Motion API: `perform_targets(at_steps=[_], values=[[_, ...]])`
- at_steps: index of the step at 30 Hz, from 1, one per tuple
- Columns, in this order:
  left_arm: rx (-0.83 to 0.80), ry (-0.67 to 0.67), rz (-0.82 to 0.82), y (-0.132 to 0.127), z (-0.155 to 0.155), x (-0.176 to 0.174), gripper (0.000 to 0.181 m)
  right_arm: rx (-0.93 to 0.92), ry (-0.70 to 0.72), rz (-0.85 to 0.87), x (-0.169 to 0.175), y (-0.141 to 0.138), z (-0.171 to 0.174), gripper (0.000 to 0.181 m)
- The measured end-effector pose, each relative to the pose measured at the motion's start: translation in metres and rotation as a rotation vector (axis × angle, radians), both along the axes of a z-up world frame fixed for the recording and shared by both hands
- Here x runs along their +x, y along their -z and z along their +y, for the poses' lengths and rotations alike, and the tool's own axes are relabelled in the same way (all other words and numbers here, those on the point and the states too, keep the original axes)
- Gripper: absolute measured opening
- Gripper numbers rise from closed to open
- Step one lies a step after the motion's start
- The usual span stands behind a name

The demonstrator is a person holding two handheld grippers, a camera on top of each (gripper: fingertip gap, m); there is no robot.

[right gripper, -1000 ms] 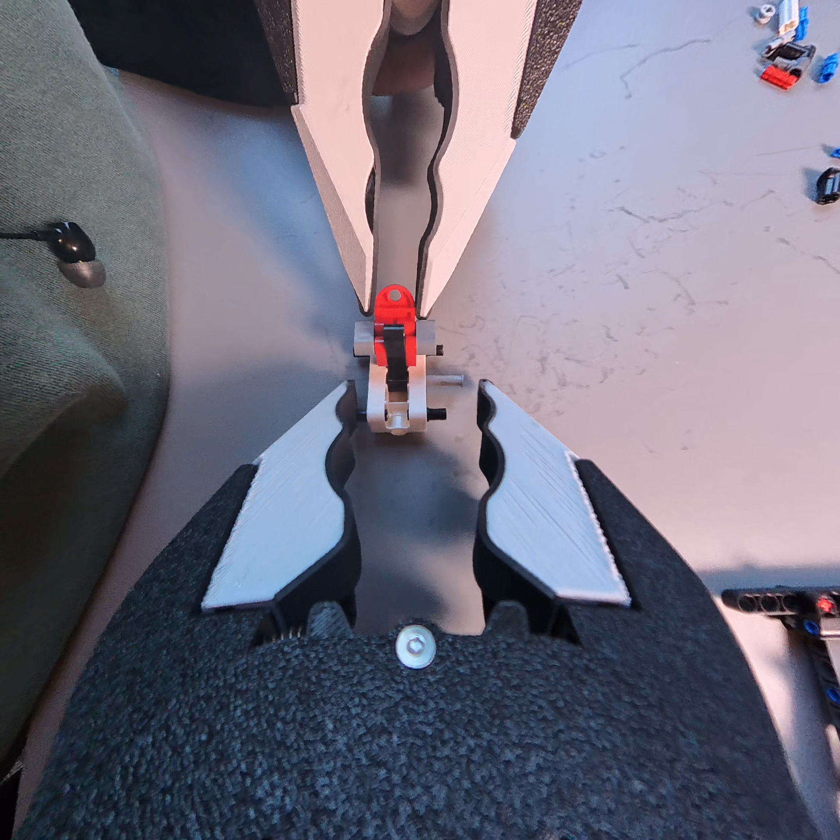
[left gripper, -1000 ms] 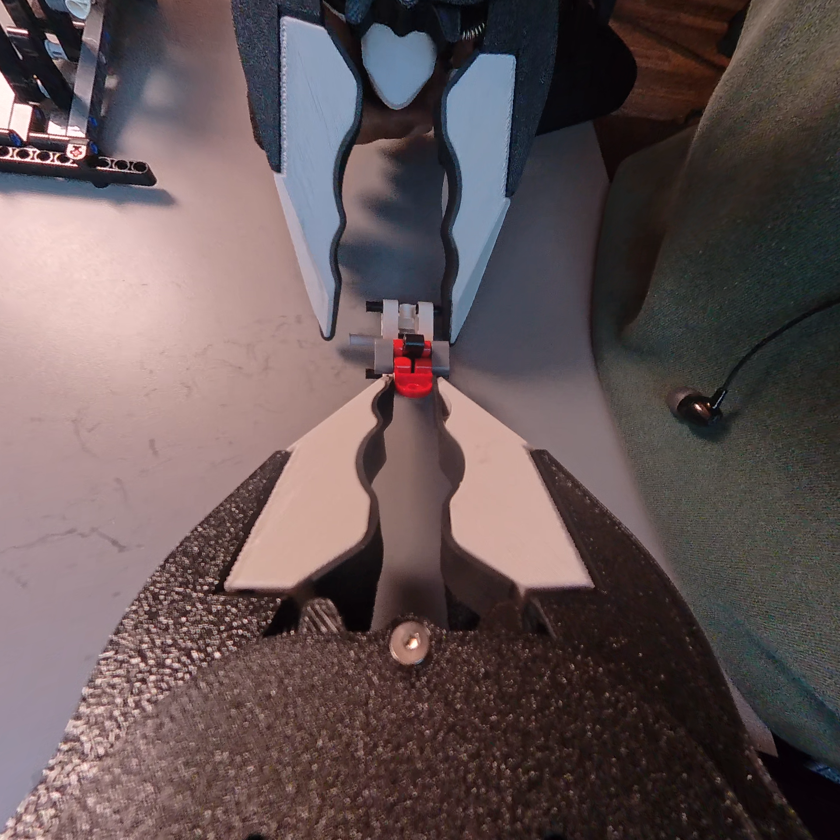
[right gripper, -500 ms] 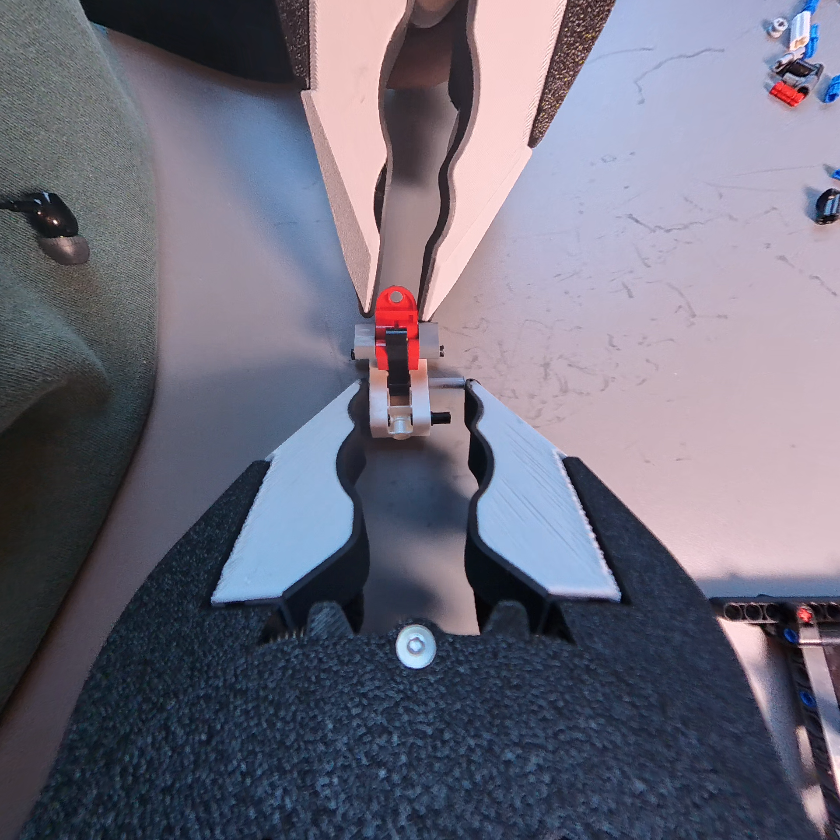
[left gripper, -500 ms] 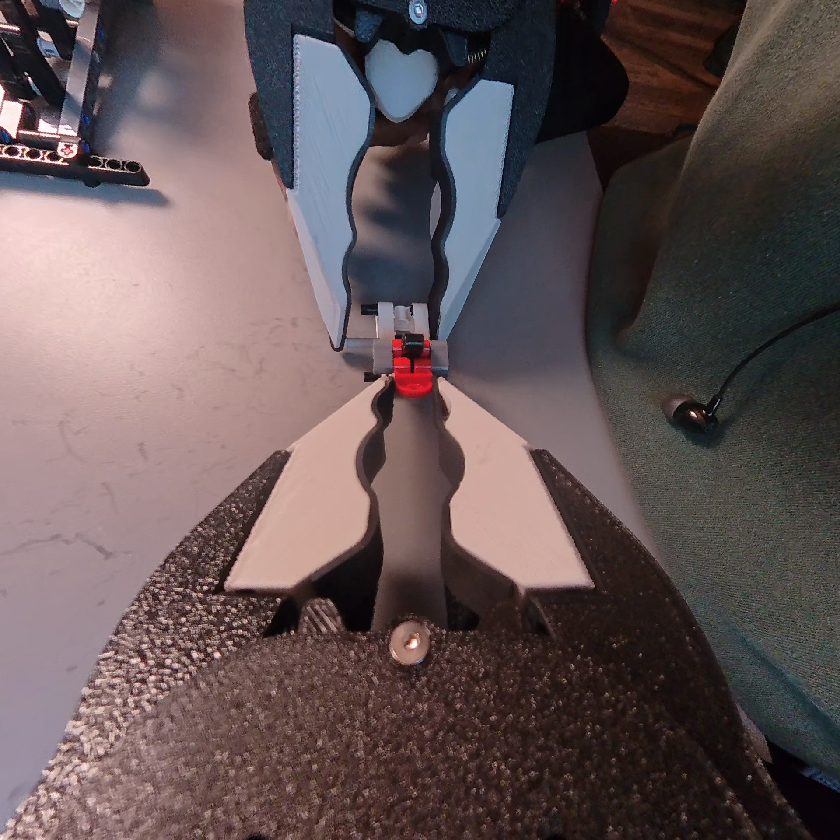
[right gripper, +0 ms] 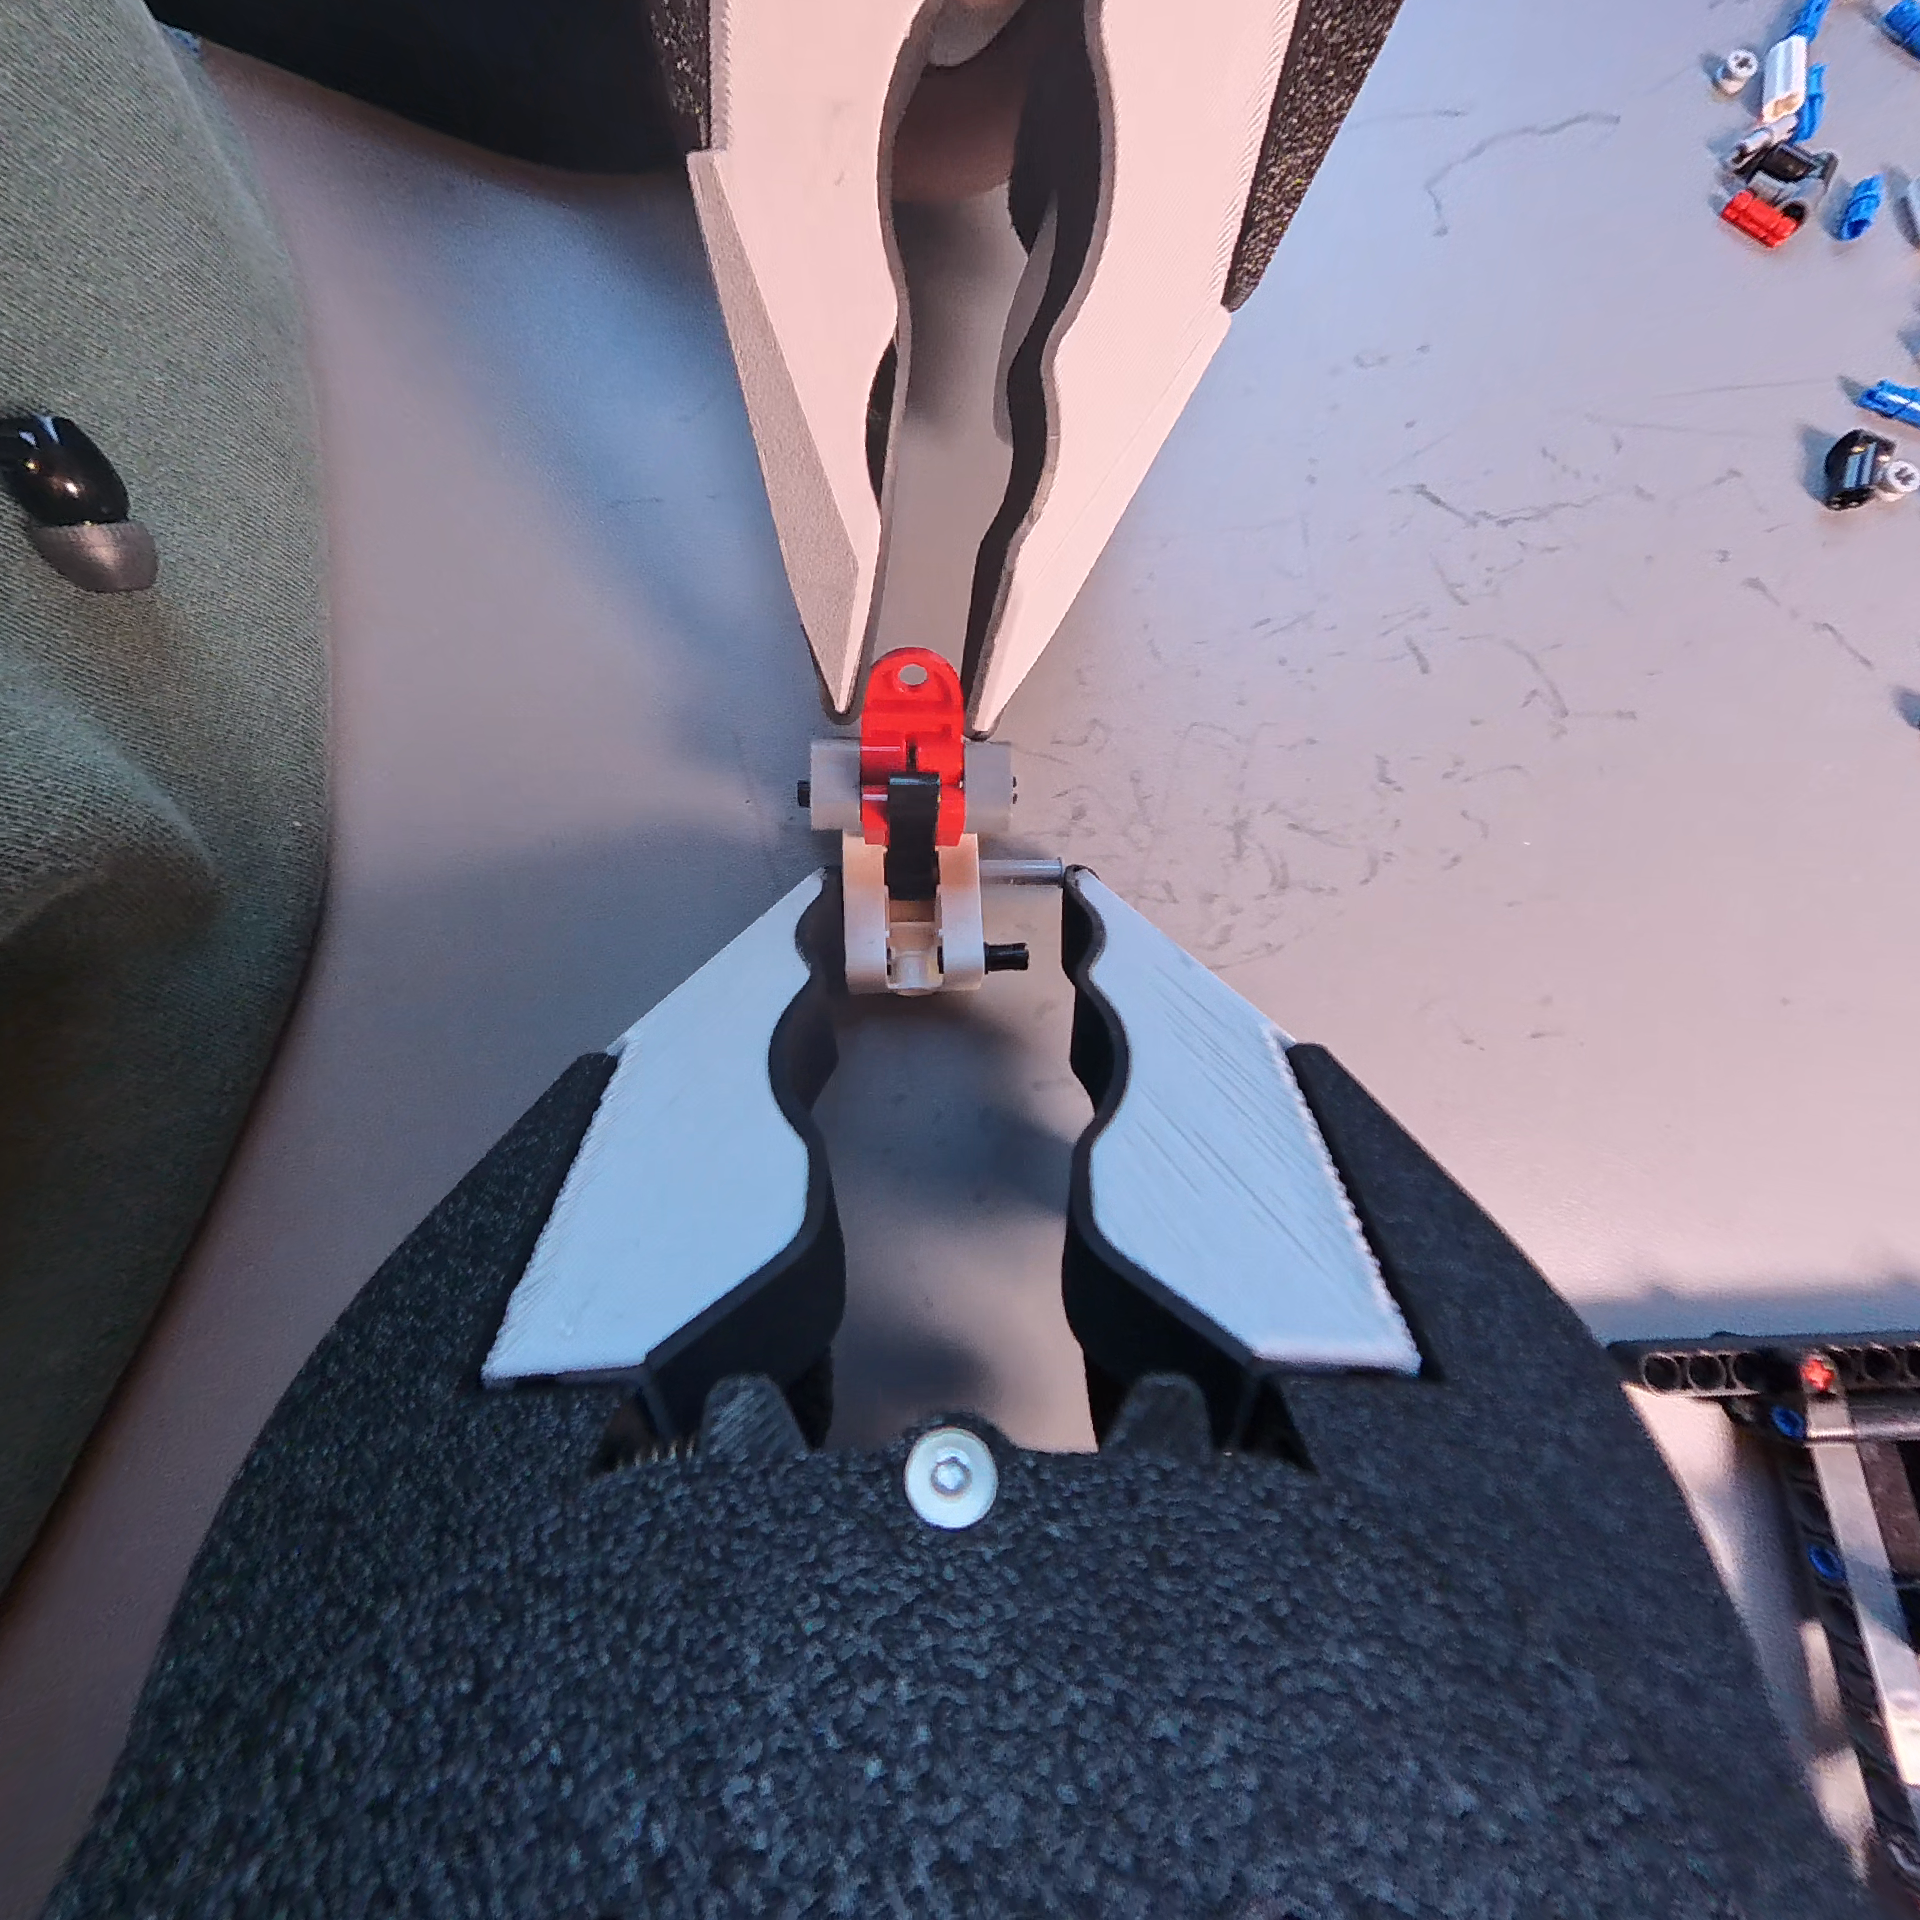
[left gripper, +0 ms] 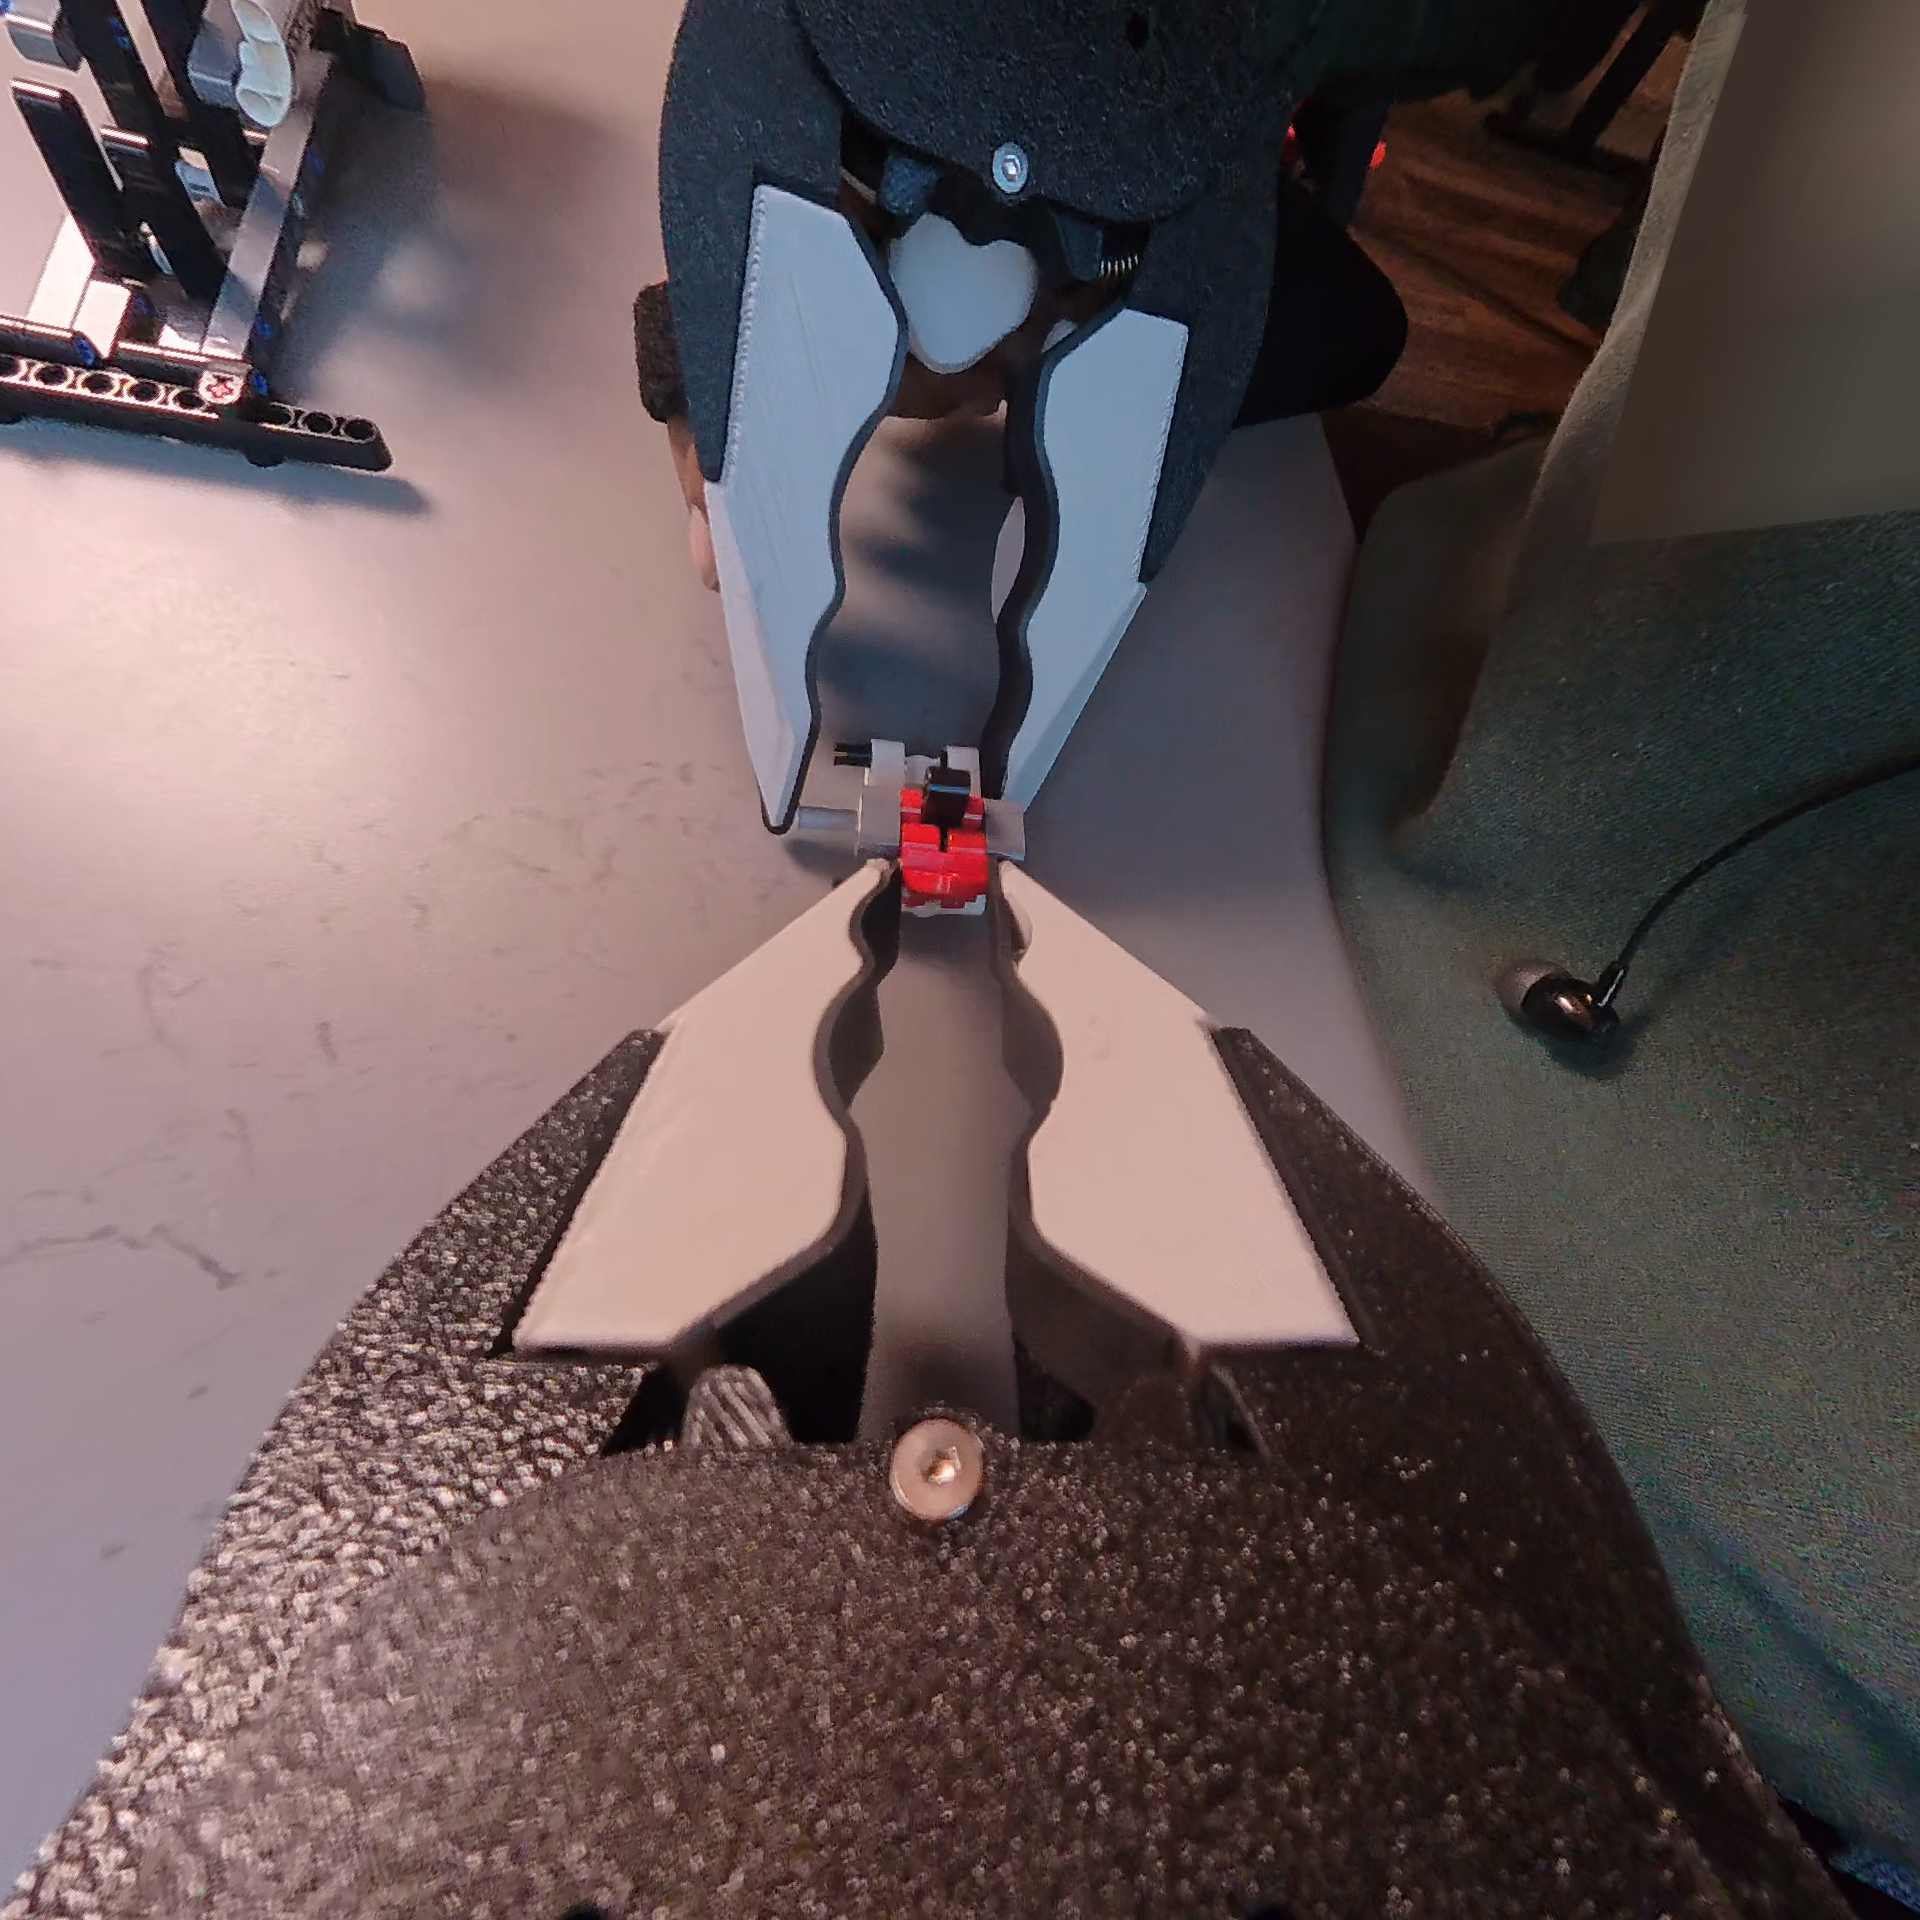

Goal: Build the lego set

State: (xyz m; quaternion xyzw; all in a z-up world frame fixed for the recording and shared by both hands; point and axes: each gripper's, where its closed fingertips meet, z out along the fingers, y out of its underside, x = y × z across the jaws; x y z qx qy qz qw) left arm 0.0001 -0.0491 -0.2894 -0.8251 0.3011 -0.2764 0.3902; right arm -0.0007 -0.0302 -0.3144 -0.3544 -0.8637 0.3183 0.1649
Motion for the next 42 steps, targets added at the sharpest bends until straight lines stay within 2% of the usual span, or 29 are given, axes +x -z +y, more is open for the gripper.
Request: perform_targets(at_steps=[14, 25, 29, 32, 37, 42], values=[[0.013, -0.025, -0.006, -0.001, 0.002, -0.002, 0.016, -0.016, 0.012, 0.002, -0.002, 0.000, 0.001, 0.041], [-0.063, -0.018, -0.005, 0.006, -0.003, -0.001, 0.017, 0.024, 0.002, 0.040, -0.002, -0.001, 0.002, 0.039], [-0.038, -0.029, 0.060, 0.009, -0.002, -0.003, 0.028, 0.017, 0.016, 0.030, -0.002, -0.001, 0.003, 0.040], [-0.009, -0.031, 0.089, 0.008, 0.000, 0.000, 0.027, 0.013, 0.024, 0.025, -0.002, 0.000, 0.003, 0.040], [0.043, -0.020, 0.125, 0.006, 0.002, 0.001, 0.016, 0.005, 0.030, 0.010, -0.001, 0.000, 0.003, 0.040], [0.039, -0.011, 0.079, 0.005, 0.001, 0.001, 0.016, -0.016, 0.025, 0.007, 0.000, 0.000, 0.002, 0.040]])
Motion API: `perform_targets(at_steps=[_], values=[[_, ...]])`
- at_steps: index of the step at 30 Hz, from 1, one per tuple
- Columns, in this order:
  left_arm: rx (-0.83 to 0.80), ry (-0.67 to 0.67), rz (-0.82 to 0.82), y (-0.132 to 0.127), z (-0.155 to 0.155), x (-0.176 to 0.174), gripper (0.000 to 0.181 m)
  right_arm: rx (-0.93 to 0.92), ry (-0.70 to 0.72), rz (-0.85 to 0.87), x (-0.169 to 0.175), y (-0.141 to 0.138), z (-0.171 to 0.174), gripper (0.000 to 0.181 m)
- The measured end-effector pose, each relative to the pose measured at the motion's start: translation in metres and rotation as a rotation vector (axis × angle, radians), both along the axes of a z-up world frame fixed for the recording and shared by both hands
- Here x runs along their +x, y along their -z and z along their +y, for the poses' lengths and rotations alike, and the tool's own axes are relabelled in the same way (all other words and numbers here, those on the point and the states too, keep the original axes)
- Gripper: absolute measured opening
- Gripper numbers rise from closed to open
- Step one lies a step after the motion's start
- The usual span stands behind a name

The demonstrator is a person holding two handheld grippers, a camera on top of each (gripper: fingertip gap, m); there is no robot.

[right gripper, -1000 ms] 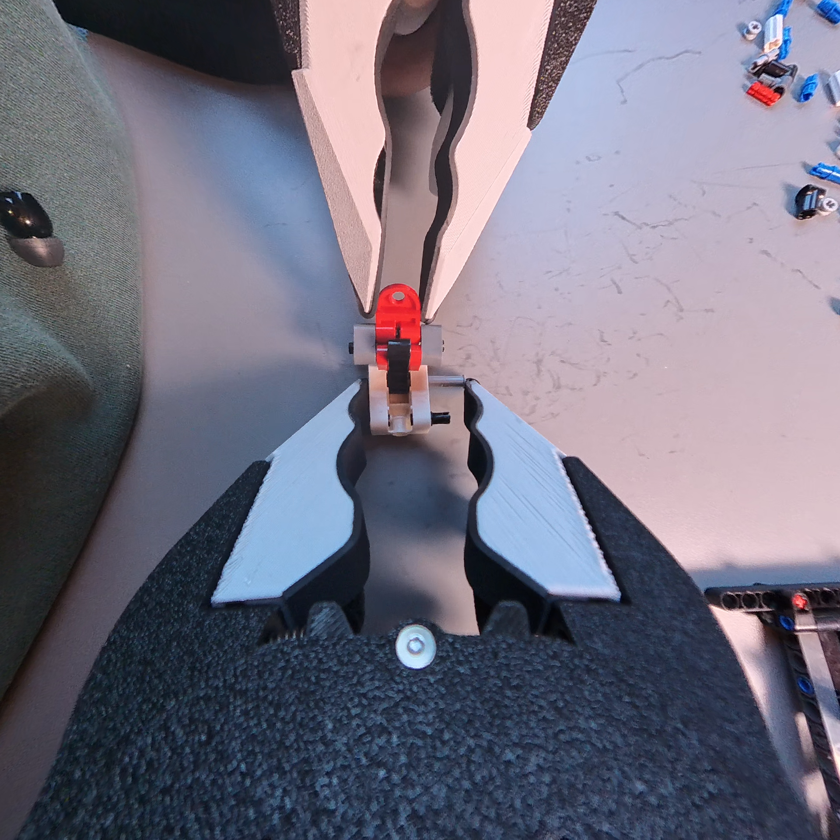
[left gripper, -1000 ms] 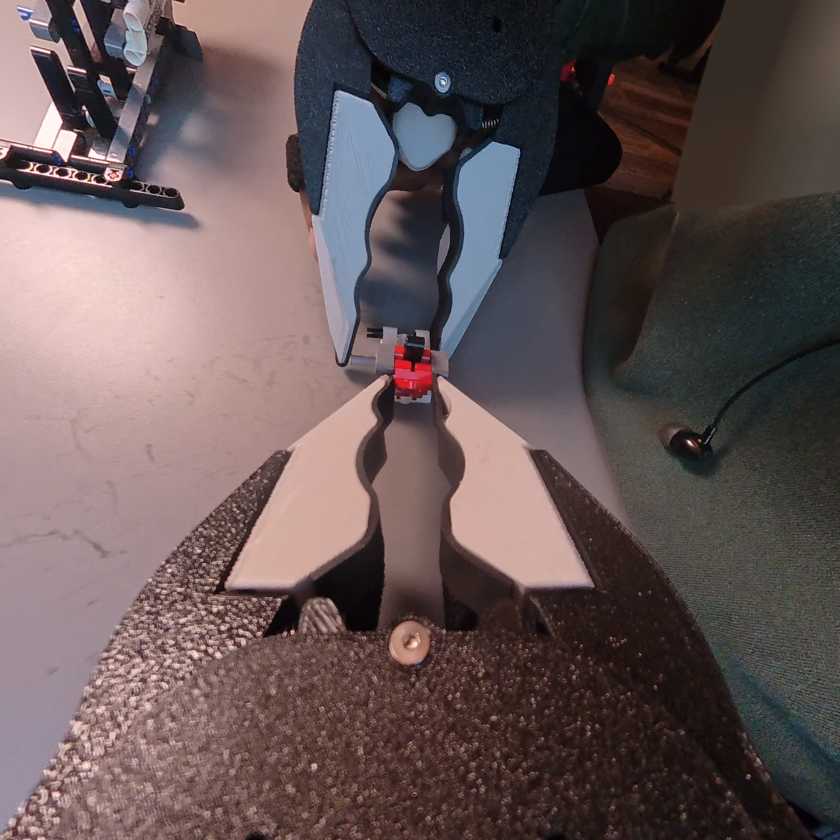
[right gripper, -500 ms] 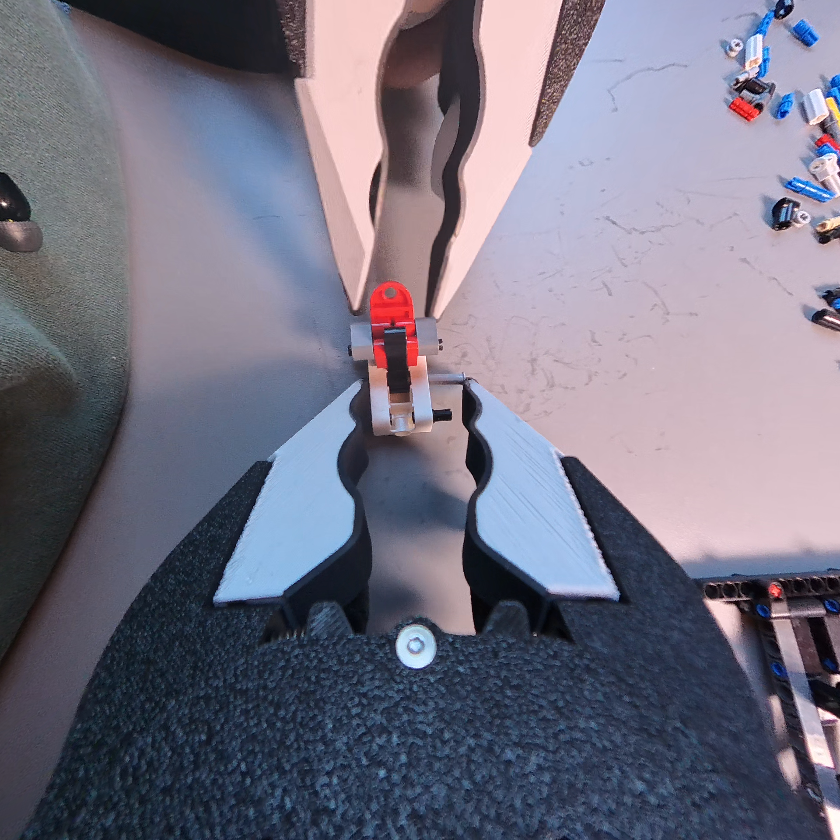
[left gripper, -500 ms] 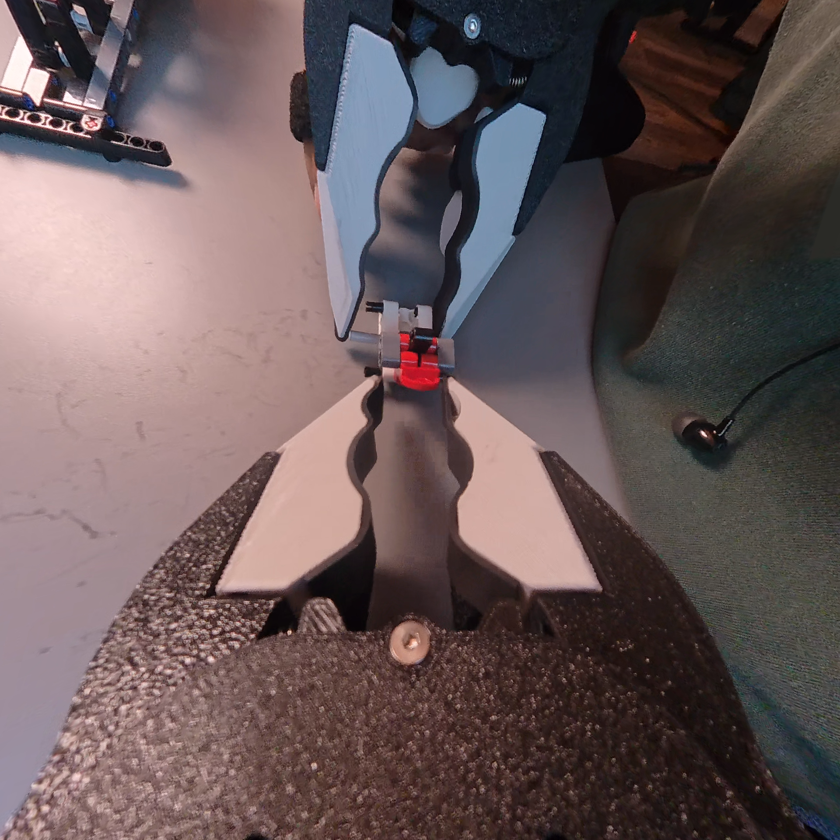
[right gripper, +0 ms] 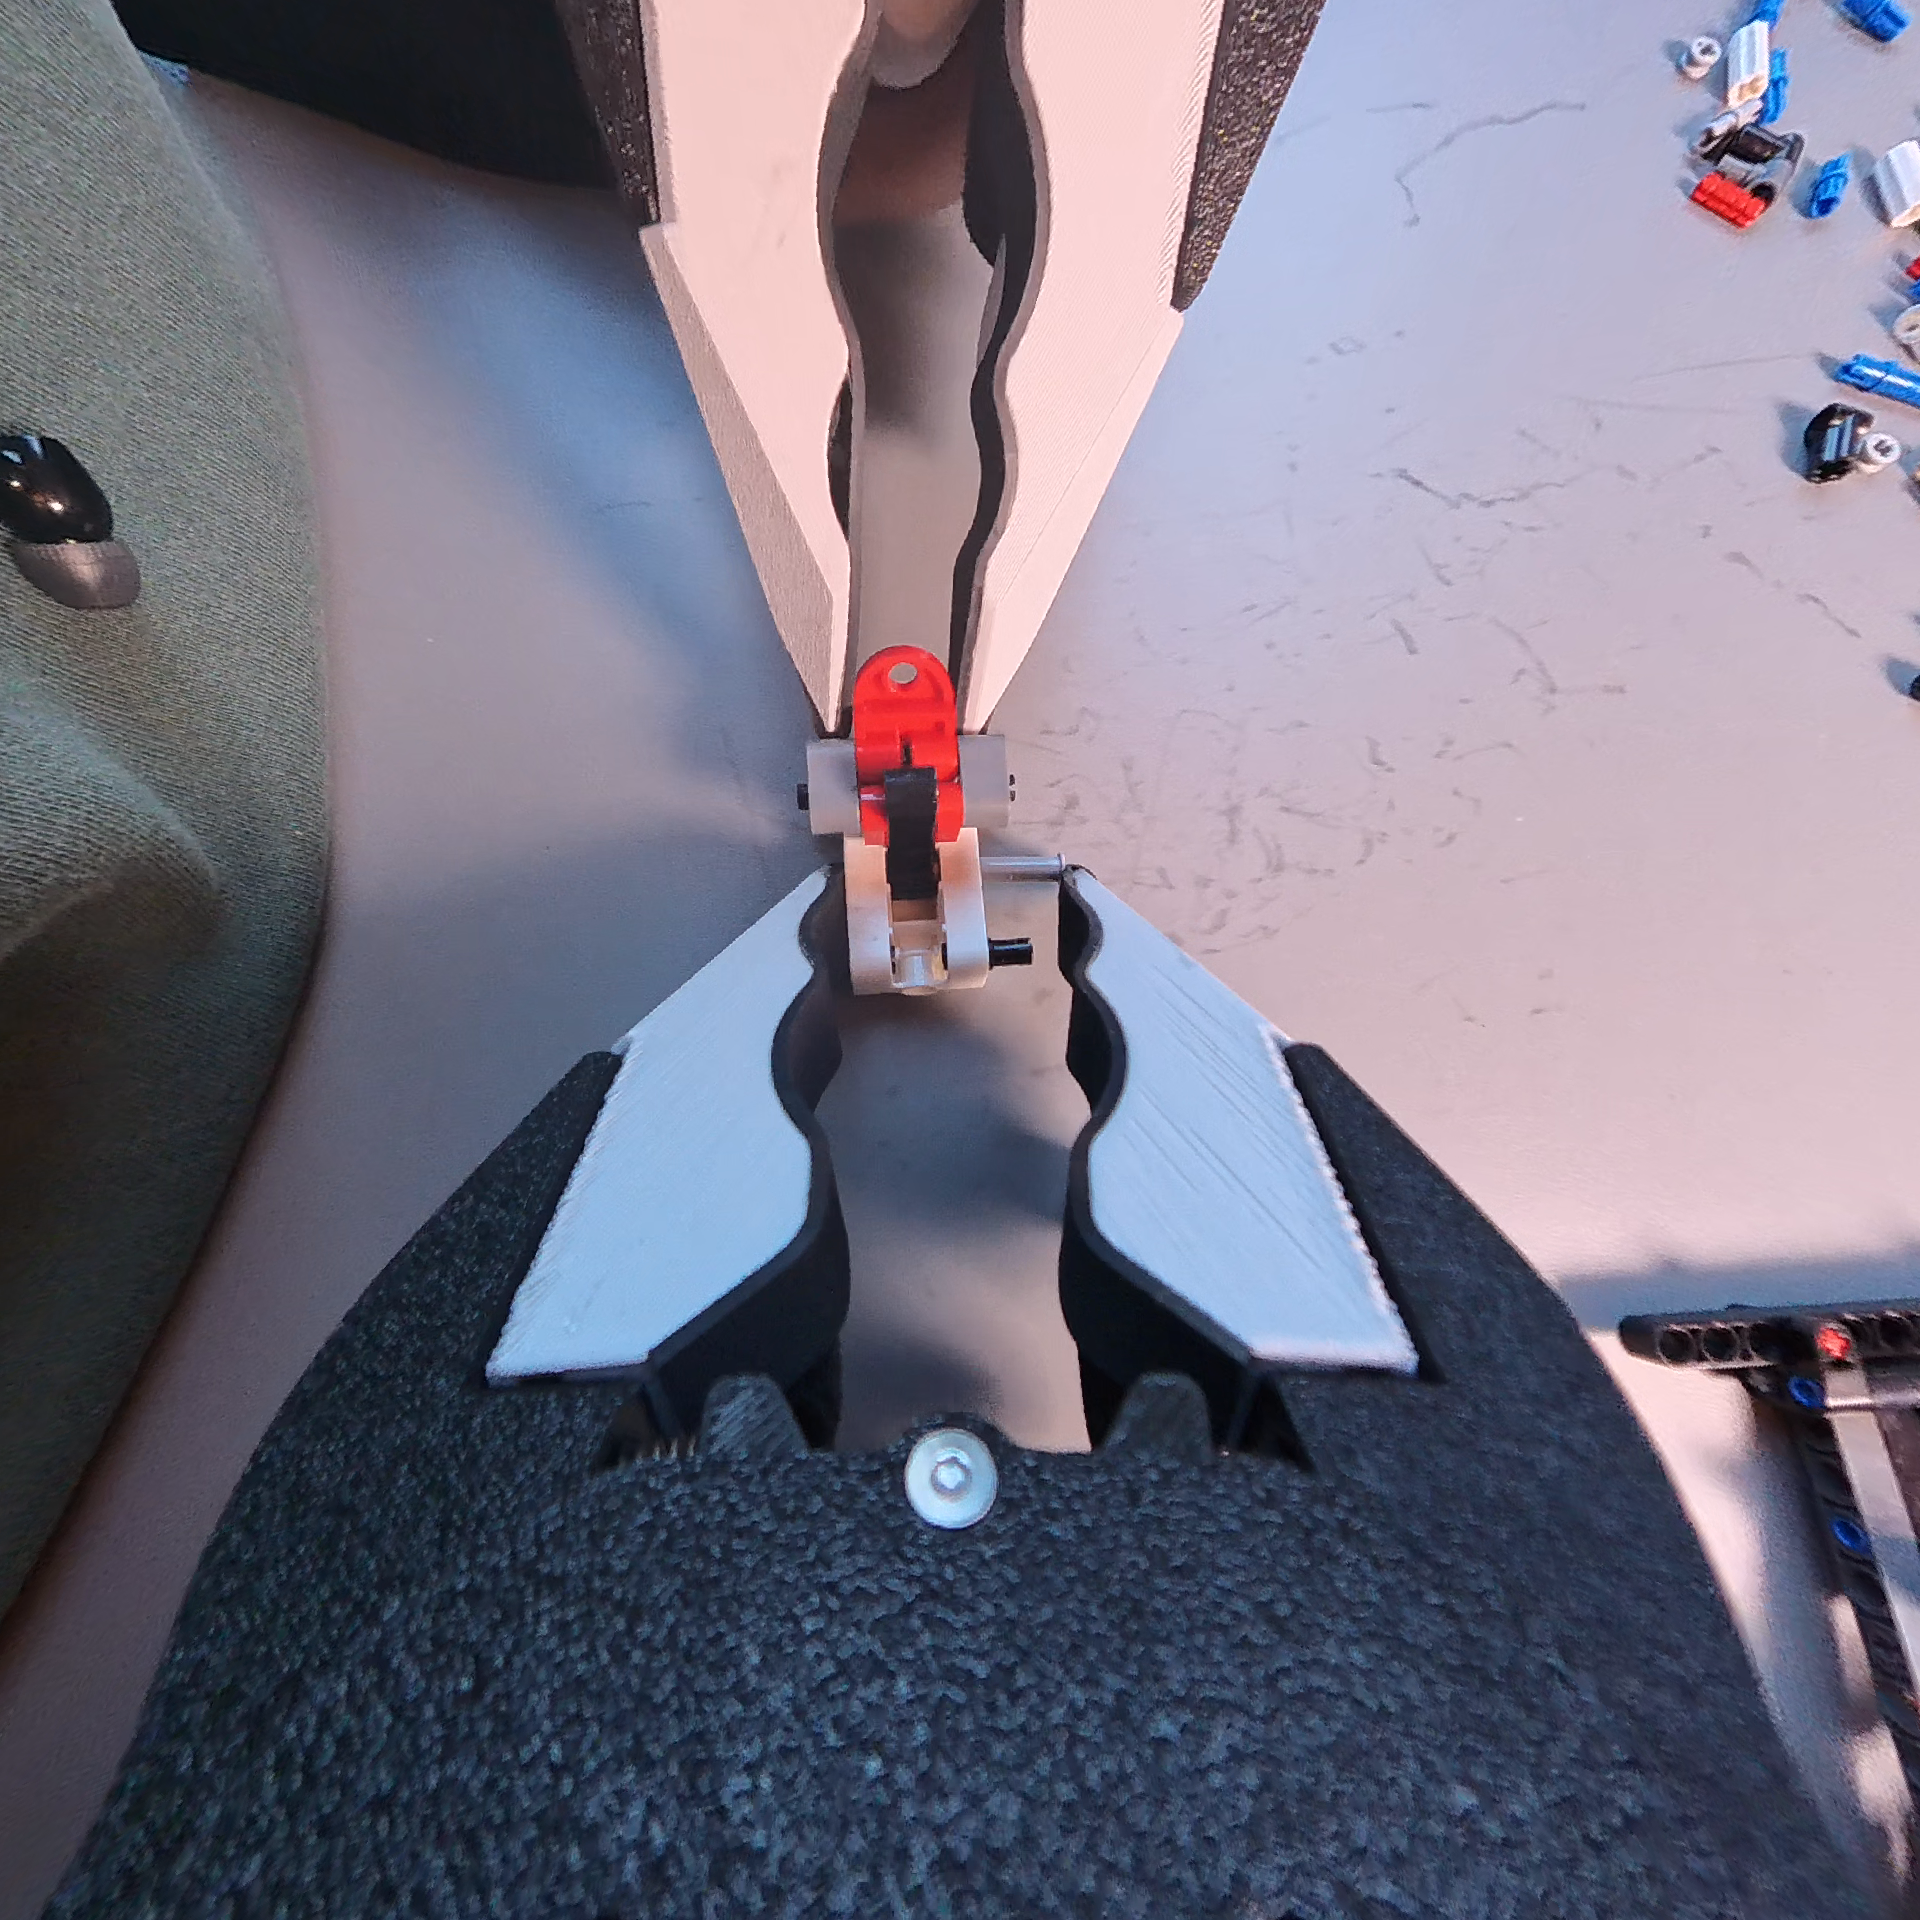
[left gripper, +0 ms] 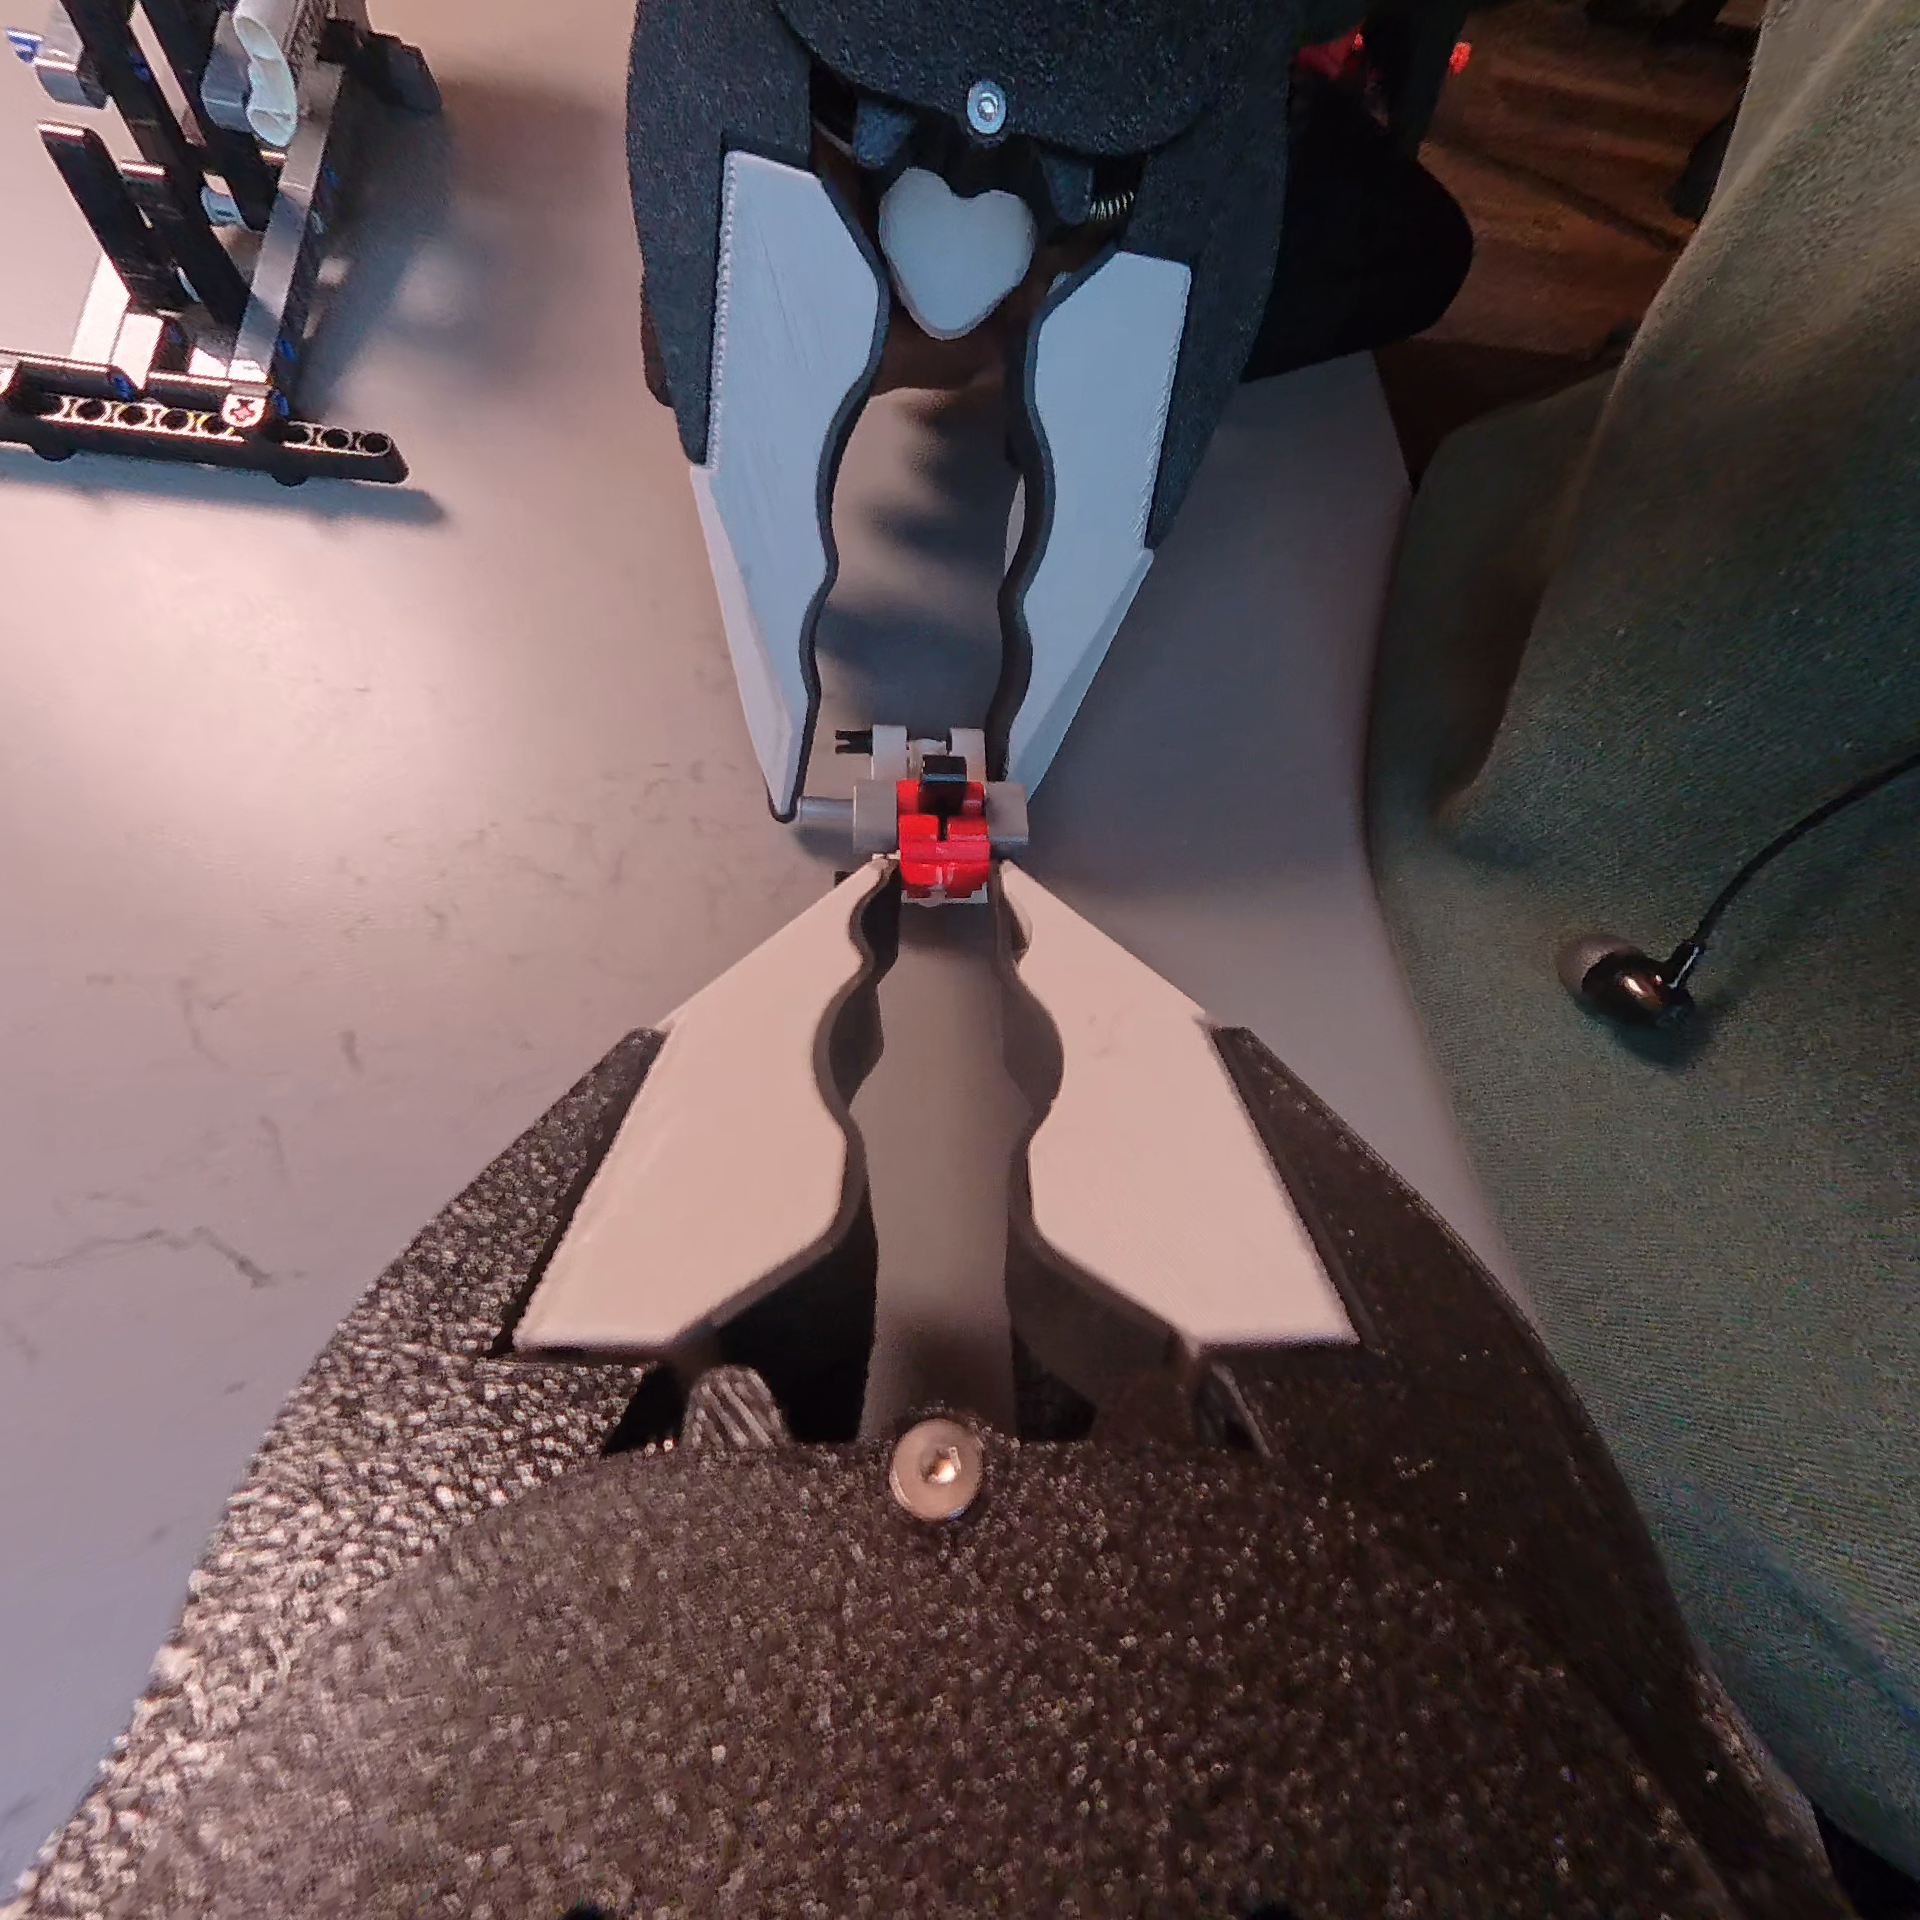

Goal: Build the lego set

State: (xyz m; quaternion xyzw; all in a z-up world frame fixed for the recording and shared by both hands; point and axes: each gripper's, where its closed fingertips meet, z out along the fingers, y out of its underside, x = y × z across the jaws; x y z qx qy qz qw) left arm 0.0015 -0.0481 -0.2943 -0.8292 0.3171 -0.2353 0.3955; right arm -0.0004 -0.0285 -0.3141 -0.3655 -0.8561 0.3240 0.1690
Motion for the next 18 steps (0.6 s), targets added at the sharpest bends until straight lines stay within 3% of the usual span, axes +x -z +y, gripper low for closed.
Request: perform_targets(at_steps=[7, 18], values=[[-0.010, -0.003, -0.062, -0.0055, 0.0008, -0.0015, 0.015, -0.021, -0.026, 0.022, -0.0010, -0.0017, -0.0007, 0.040], [-0.019, -0.006, -0.025, -0.0003, 0.0011, -0.0014, 0.016, 0.001, -0.025, 0.013, -0.0007, 0.0001, 0.0016, 0.039]])
